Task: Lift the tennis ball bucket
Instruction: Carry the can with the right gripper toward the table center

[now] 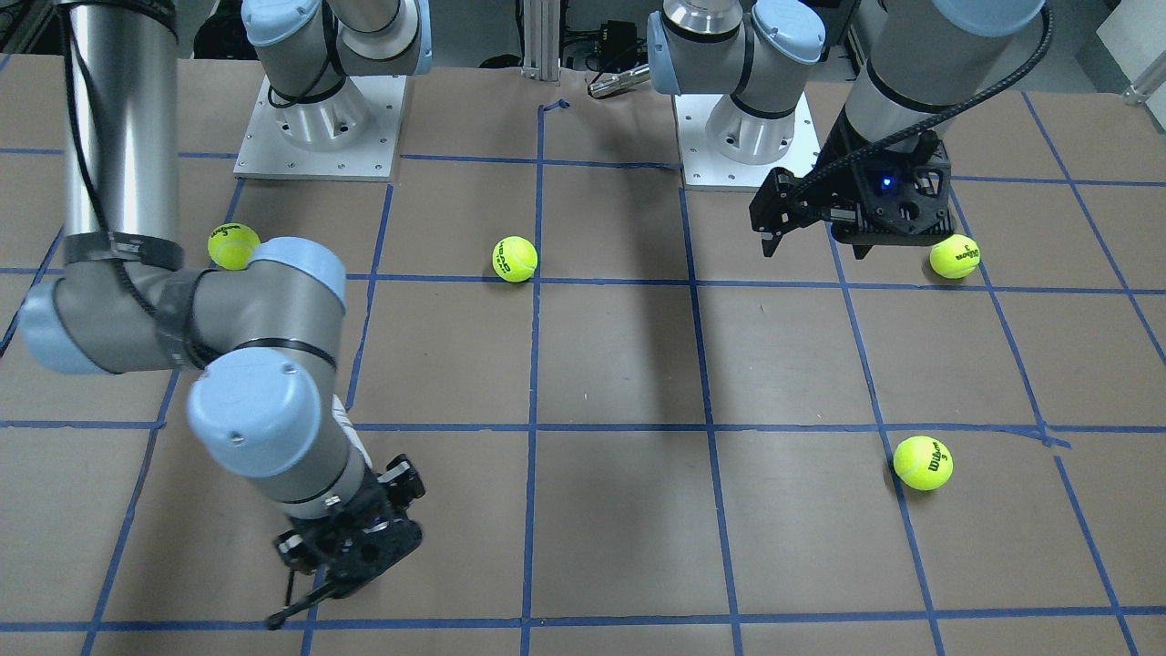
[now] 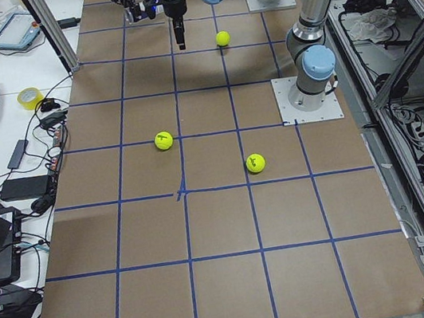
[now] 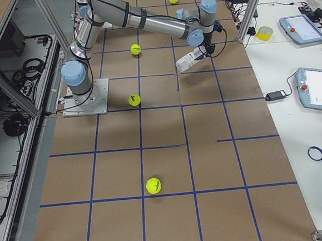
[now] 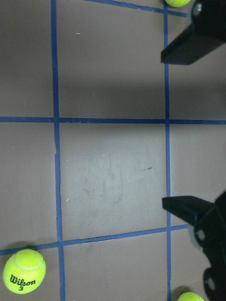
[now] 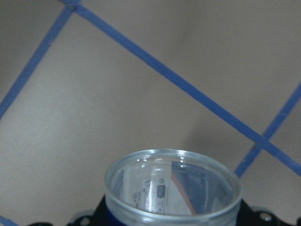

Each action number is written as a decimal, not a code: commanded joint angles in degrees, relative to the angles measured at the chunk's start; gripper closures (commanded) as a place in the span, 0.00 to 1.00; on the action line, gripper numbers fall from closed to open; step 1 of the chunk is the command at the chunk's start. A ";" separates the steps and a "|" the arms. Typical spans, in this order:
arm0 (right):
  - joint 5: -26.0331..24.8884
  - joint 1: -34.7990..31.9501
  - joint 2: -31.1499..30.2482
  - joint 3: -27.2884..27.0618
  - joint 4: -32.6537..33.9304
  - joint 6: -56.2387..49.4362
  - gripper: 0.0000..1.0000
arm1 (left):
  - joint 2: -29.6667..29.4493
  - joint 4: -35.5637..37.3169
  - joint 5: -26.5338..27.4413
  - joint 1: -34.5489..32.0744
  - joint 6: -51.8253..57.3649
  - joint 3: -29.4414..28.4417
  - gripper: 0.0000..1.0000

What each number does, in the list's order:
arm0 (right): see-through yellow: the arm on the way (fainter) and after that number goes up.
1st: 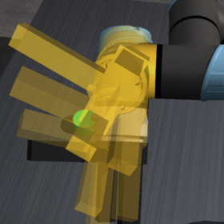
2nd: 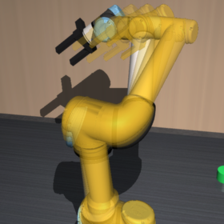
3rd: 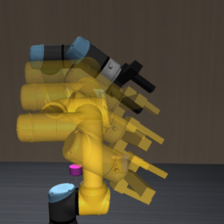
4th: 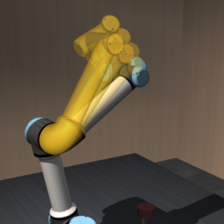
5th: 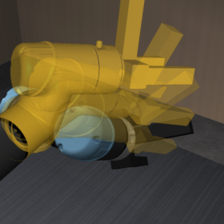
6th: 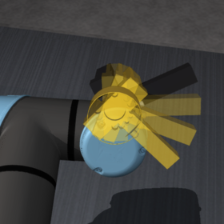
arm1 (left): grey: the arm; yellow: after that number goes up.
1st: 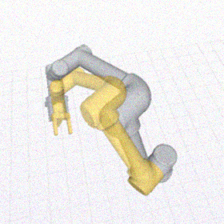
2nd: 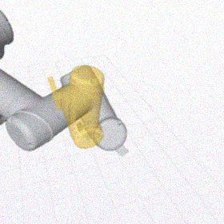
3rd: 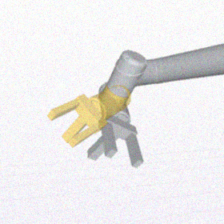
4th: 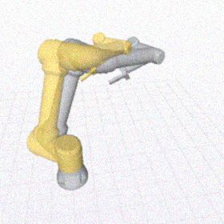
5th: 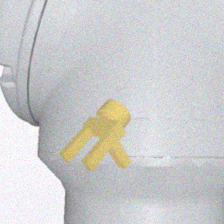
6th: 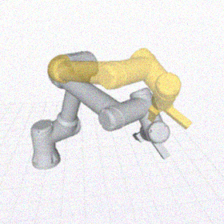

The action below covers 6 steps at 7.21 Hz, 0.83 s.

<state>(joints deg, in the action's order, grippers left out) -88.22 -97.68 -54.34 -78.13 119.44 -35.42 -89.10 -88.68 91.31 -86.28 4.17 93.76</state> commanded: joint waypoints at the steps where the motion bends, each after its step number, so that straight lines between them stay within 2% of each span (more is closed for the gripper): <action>1: 0.76 -8.81 0.46 -0.98 4.92 -13.29 0.81 | 0.16 -0.09 -0.26 2.25 0.14 -0.68 0.00; 3: 0.51 -14.35 0.64 -0.98 5.10 -27.61 0.85 | 0.16 0.00 -0.17 2.70 0.14 -0.69 0.00; 4: 0.59 -16.73 1.25 -0.98 5.10 -31.60 0.84 | 0.16 0.00 -0.17 2.61 0.14 -0.60 0.00; 5: 0.68 -19.45 4.30 -0.89 8.06 -38.94 0.82 | 0.16 0.00 -0.17 2.61 0.14 -0.60 0.00; 6: 0.77 -20.35 5.38 -0.89 12.01 -41.11 0.81 | 0.16 0.00 -0.17 2.53 0.14 -0.60 0.00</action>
<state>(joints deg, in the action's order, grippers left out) -87.55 -116.02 -50.89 -79.04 127.42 -71.60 -88.95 -88.68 91.14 -83.70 4.31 93.15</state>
